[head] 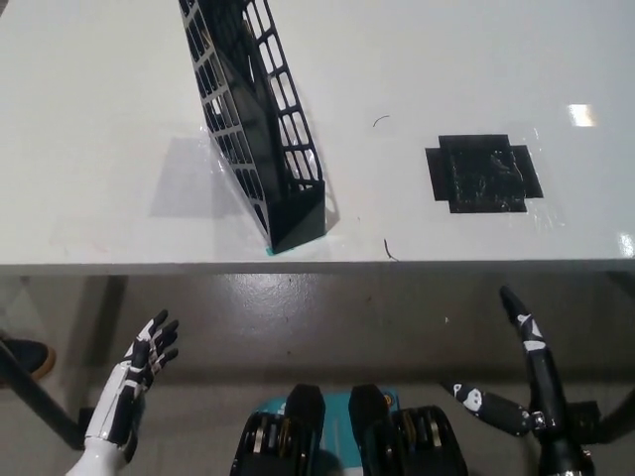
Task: A notebook is kept standing on the table on the right hand side and a black shelf is kept on the left hand side and the robot uses its right hand to grab the notebook and places it in the shelf
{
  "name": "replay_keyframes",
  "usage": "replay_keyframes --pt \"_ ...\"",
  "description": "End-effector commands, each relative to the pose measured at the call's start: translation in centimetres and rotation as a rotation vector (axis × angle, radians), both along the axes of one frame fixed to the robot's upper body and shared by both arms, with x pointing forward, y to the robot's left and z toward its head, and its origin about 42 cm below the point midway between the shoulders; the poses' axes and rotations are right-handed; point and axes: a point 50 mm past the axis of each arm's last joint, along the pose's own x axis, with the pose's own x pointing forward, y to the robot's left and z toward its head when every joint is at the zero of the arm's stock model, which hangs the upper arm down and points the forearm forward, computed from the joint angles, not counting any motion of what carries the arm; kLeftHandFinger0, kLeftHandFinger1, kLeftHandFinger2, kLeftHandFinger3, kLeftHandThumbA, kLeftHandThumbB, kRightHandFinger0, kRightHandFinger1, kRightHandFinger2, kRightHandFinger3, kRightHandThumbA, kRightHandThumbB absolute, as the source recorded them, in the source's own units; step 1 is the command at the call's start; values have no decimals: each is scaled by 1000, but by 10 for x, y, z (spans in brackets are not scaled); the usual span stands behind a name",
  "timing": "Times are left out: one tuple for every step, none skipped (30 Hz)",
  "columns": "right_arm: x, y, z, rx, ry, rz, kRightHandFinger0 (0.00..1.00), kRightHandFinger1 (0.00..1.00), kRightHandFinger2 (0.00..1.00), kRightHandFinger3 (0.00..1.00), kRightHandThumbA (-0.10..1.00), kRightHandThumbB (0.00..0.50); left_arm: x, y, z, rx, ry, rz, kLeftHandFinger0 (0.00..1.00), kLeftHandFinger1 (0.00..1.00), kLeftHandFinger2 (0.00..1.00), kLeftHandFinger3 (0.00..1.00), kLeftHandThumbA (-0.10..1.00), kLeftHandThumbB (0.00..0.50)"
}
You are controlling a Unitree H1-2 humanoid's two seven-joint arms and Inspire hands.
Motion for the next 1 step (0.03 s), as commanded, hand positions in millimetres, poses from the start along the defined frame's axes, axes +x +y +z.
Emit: replay_keyframes --pt "11 0 10 60 -63 23 1000 1000 1000 1000 1000 277 6 5 11 8 -38 -6 1000 1000 1000 1000 1000 180"
